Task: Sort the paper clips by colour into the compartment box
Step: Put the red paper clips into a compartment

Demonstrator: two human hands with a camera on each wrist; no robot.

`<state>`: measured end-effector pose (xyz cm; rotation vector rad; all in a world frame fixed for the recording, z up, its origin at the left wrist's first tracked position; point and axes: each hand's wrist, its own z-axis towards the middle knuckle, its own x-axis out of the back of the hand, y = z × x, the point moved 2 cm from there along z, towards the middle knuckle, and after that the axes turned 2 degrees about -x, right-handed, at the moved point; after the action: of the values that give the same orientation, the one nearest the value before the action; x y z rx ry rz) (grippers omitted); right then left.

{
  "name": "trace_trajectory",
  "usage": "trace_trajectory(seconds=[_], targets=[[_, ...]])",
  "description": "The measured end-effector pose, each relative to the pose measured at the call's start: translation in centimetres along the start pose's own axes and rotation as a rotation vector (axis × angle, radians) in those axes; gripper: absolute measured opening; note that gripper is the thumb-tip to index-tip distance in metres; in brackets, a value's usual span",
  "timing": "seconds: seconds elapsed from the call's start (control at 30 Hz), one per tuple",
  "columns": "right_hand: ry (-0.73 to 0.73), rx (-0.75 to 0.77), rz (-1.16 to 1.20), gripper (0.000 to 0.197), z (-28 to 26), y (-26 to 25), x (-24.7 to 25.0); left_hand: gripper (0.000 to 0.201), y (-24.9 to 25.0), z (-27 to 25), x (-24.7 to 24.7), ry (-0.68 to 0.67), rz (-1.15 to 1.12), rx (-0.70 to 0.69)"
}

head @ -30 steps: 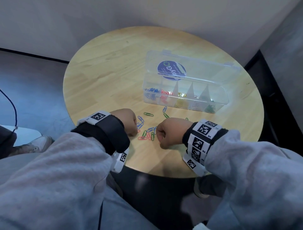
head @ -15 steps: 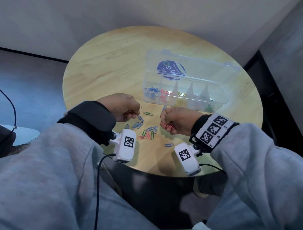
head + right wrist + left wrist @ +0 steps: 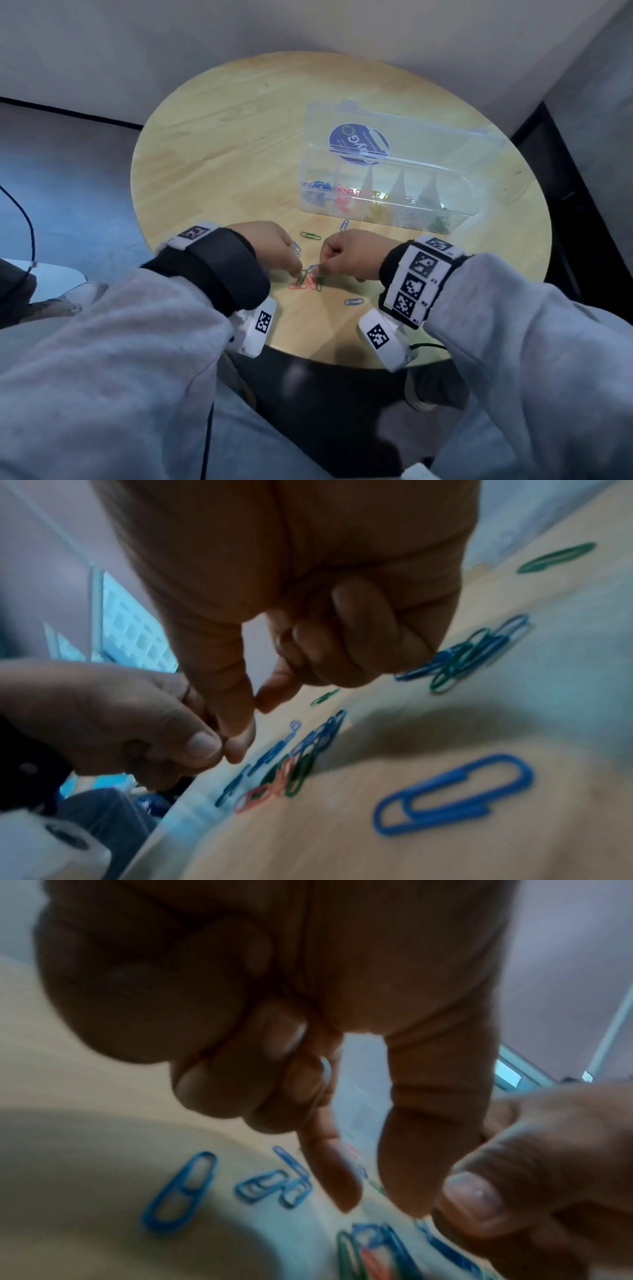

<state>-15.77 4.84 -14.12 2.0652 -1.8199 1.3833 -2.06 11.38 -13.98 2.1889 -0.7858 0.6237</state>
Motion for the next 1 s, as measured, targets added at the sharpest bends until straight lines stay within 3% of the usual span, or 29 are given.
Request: trace_trajectory(seconds=[0.23, 0.47, 0.63, 0.83, 1.0], targets=[[0.116, 0.030, -0.265, 0.015, 0.6, -1.3, -1.2, 0.019, 0.4, 0.0, -1.4, 0.089, 0.261, -0.027], [0.136, 0.023, -0.295, 0.005, 0.5, -1.1, -0.5, 0.018, 0.6, 0.4, -1.5, 0.068, 0.325, -0.035], [0.119, 0.046, -0.281, 0.010, 0.3, -1.2, -0.4, 0.018, 0.5, 0.8, -1.6, 0.058, 0.319, -0.027], [0.081, 0.075, -0.364, 0.010, 0.4, -1.1, -0.5, 0.014, 0.3, 0.8, -1.0, -0.020, 0.195, -0.052], [0.022, 0.057, -0.297, 0.026, 0.1, -0.1, -0.2, 0.015, 1.3, 0.4, 0.8, -0.066, -0.214, -0.128]])
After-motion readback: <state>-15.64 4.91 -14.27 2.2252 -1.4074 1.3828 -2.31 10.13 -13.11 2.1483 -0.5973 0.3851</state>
